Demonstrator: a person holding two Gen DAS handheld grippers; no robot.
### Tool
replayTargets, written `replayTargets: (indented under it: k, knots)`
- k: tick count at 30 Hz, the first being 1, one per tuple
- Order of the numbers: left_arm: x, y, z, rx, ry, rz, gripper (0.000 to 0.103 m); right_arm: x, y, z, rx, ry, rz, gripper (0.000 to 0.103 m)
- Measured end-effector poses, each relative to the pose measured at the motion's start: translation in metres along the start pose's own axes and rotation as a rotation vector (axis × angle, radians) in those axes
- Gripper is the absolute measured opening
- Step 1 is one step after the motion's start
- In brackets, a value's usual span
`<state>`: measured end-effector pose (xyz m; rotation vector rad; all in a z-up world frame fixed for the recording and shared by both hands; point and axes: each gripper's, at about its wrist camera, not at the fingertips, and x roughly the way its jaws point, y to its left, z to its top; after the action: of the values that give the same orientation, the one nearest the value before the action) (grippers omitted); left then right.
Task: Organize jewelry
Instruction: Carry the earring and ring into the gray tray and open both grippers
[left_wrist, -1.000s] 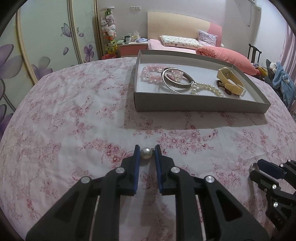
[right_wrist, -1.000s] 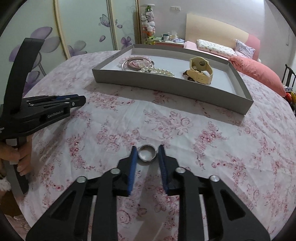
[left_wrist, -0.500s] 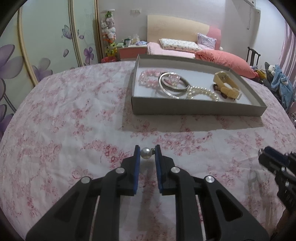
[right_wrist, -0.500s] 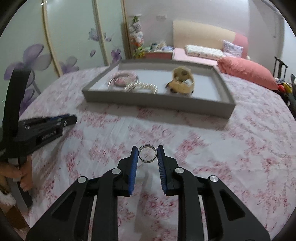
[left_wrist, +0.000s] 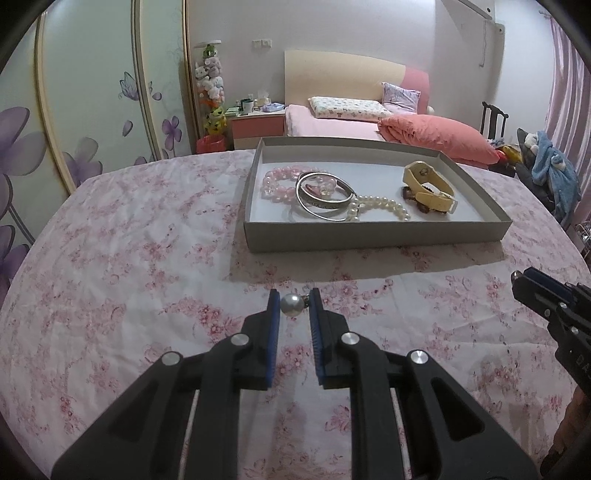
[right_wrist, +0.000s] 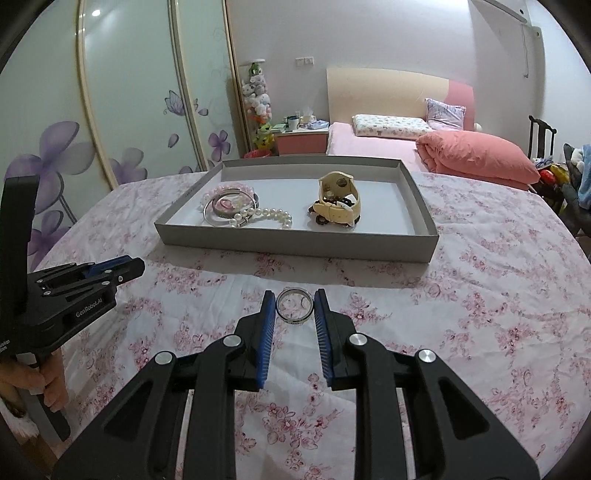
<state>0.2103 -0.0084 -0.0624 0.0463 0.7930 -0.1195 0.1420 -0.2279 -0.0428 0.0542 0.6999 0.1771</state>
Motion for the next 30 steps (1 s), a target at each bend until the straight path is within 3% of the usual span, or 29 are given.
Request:
replayTargets:
  k: [6, 21, 30]
  knots:
    - [-0.004, 0.001, 0.002, -0.010, -0.023, 0.006, 0.016, -0.004, -0.001, 0.003, 0.015, -0.032, -0.010, 0.023]
    - [-0.061, -0.018, 0.016, 0.055, -0.327, 0.078, 0.016, -0.044, 0.009, 0.030, -0.010, -0.297, -0.064, 0.023]
    - [-0.076, -0.030, 0.022, 0.071, -0.408, 0.067, 0.016, -0.059, 0.020, 0.037, -0.043, -0.430, -0.090, 0.023]
